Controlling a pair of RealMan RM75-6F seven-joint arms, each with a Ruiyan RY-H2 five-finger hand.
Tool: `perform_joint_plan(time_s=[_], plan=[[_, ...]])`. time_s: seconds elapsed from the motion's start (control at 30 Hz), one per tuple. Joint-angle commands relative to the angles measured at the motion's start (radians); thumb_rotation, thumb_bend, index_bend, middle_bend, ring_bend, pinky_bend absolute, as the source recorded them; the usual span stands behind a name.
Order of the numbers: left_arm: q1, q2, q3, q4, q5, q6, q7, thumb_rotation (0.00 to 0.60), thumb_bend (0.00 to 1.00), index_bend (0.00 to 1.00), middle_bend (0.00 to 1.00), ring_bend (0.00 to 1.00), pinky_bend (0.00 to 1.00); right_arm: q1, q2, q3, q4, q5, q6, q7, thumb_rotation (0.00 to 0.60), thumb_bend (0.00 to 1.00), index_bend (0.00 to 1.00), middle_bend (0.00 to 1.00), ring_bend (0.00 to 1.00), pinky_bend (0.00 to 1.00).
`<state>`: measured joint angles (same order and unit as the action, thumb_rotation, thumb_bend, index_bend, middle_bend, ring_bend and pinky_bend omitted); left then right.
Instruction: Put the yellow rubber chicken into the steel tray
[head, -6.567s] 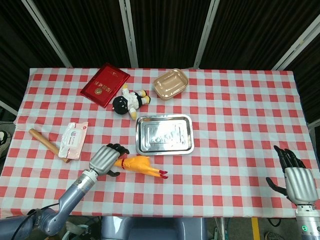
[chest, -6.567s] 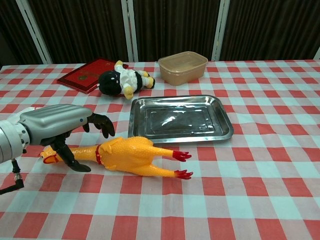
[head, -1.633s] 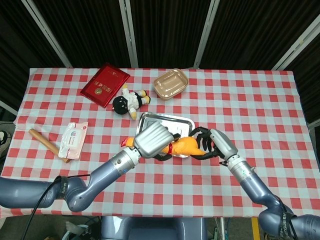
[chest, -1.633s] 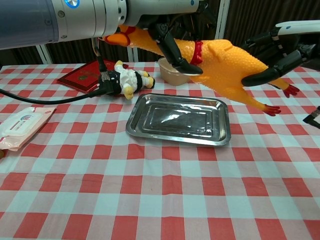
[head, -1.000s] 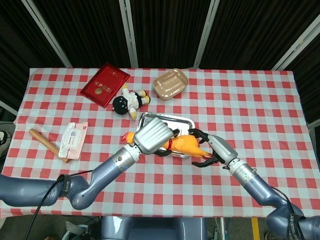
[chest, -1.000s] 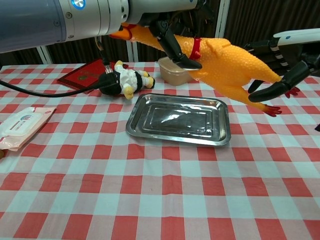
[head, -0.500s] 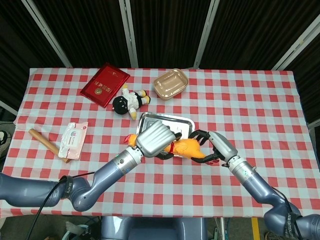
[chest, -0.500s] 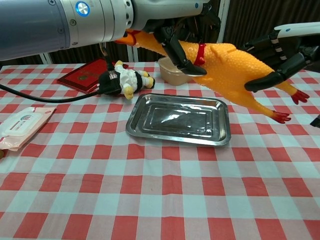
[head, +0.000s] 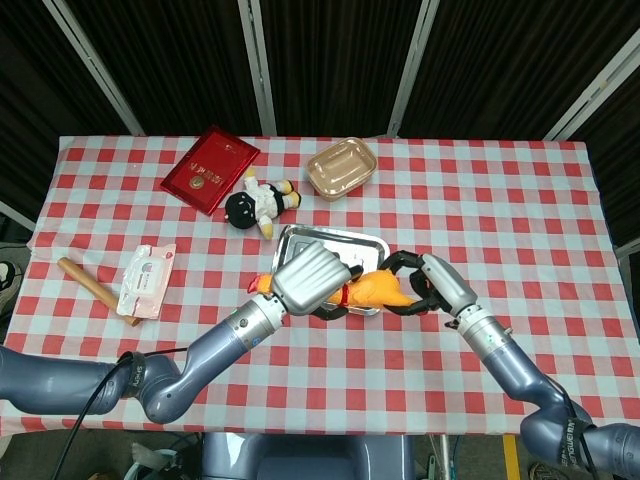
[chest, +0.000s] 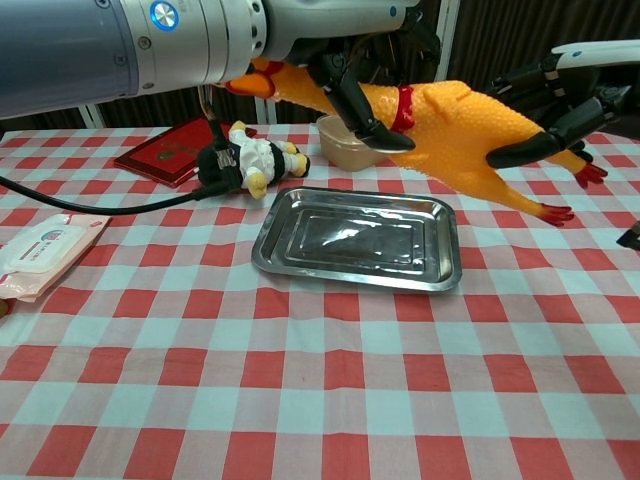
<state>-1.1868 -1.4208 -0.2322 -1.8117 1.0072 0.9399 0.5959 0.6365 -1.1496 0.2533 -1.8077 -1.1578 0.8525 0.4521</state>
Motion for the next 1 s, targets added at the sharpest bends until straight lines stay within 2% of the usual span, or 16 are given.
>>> perform_joint_plan(time_s=[0.03, 0.17, 0.23, 0.27, 0.3, 0.33, 0.37, 0.47, 0.57, 0.6, 0.7, 1.0], plan=[[-0.001, 0.000, 0.000, 0.001, -0.002, 0.000, 0.001, 0.600, 0.56, 0.62, 0.66, 0.59, 0.76, -0.002, -0.002, 0.001, 0.002, 0.002, 0.004, -0.006, 0.600, 0.82, 1.00, 0.81, 0.90, 0.88], [-0.002, 0.000, -0.001, 0.003, -0.005, 0.001, 0.000, 0.600, 0.56, 0.62, 0.66, 0.59, 0.76, -0.007, -0.003, 0.000, 0.000, -0.001, 0.011, -0.009, 0.600, 0.82, 0.98, 0.81, 0.86, 0.87], [-0.002, 0.000, -0.001, 0.004, -0.006, 0.003, 0.000, 0.600, 0.56, 0.62, 0.66, 0.59, 0.76, -0.009, -0.001, -0.001, -0.001, -0.006, 0.009, -0.007, 0.600, 0.81, 0.90, 0.77, 0.78, 0.80], [-0.002, 0.001, -0.001, 0.005, -0.007, 0.003, 0.000, 0.600, 0.56, 0.62, 0.66, 0.59, 0.76, -0.010, 0.000, -0.003, 0.000, -0.012, 0.008, -0.008, 0.600, 0.78, 0.80, 0.71, 0.70, 0.73], [-0.002, 0.002, -0.001, 0.006, -0.008, 0.003, 0.000, 0.600, 0.56, 0.61, 0.66, 0.59, 0.76, -0.010, 0.003, -0.005, -0.001, -0.020, 0.004, -0.007, 0.600, 0.71, 0.66, 0.62, 0.60, 0.63], [-0.002, 0.002, 0.000, 0.006, -0.007, 0.004, 0.000, 0.600, 0.56, 0.61, 0.66, 0.59, 0.76, -0.010, 0.006, -0.008, -0.002, -0.028, 0.000, -0.004, 0.600, 0.64, 0.57, 0.55, 0.54, 0.56], [-0.001, 0.002, 0.000, 0.007, -0.007, 0.006, 0.001, 0.600, 0.56, 0.61, 0.66, 0.59, 0.76, -0.011, 0.010, -0.011, -0.003, -0.037, -0.005, -0.002, 0.600, 0.53, 0.44, 0.46, 0.43, 0.43], [0.001, 0.000, 0.001, 0.013, -0.004, 0.012, 0.000, 0.600, 0.55, 0.61, 0.66, 0.59, 0.76, -0.010, 0.032, -0.024, -0.006, -0.087, -0.032, 0.023, 0.600, 0.28, 0.16, 0.25, 0.22, 0.20], [0.002, -0.003, 0.002, 0.019, -0.002, 0.016, -0.002, 0.600, 0.55, 0.61, 0.66, 0.59, 0.75, -0.010, 0.049, -0.031, -0.006, -0.122, -0.050, 0.054, 0.600, 0.13, 0.01, 0.08, 0.08, 0.09], [0.003, -0.004, 0.003, 0.021, 0.000, 0.017, -0.003, 0.600, 0.55, 0.61, 0.66, 0.59, 0.75, -0.008, 0.055, -0.033, -0.007, -0.131, -0.056, 0.062, 0.600, 0.09, 0.00, 0.04, 0.03, 0.06], [0.006, -0.006, 0.004, 0.026, 0.005, 0.019, -0.010, 0.600, 0.55, 0.61, 0.66, 0.59, 0.75, -0.006, 0.069, -0.039, -0.005, -0.158, -0.068, 0.082, 0.600, 0.03, 0.00, 0.00, 0.00, 0.02], [0.044, -0.015, 0.014, 0.058, 0.080, 0.046, -0.090, 0.600, 0.54, 0.61, 0.66, 0.59, 0.75, -0.035, 0.093, -0.048, 0.028, -0.187, -0.009, 0.083, 0.600, 0.03, 0.00, 0.00, 0.00, 0.00]])
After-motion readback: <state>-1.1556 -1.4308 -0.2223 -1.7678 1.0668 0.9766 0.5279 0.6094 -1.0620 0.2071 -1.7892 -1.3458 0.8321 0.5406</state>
